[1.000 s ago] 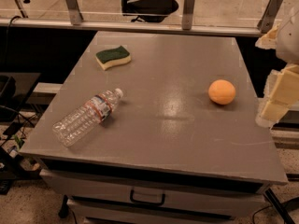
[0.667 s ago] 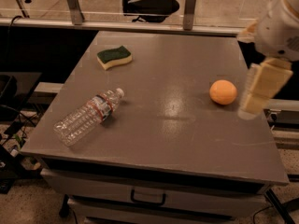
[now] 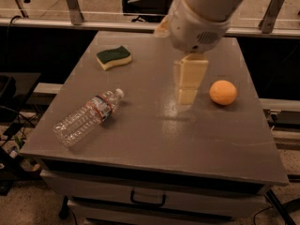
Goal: Place water bottle upright
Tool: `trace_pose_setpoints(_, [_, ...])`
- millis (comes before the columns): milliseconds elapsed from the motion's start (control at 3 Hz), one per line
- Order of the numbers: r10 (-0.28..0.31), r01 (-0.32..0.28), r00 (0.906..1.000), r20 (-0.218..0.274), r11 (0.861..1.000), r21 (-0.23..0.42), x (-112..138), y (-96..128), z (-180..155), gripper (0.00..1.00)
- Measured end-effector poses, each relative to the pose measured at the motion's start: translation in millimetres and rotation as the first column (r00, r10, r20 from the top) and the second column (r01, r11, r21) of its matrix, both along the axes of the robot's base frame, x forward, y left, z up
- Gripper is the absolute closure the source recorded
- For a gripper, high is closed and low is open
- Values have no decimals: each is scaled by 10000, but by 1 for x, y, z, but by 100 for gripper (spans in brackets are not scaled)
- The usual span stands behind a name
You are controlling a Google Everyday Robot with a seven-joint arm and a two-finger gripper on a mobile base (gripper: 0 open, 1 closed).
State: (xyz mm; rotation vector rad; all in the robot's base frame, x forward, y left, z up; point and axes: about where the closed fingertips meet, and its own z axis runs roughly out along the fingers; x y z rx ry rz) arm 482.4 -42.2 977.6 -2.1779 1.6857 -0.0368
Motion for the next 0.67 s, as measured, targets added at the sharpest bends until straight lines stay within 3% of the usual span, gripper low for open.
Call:
trace_pose_setpoints(333, [2269,-2271,9739,-97,9724,-541,7,66,-21,0])
trace_pose_setpoints(667, [4231,-4250,9050,-436,8953,-1339,7,108,-46,0])
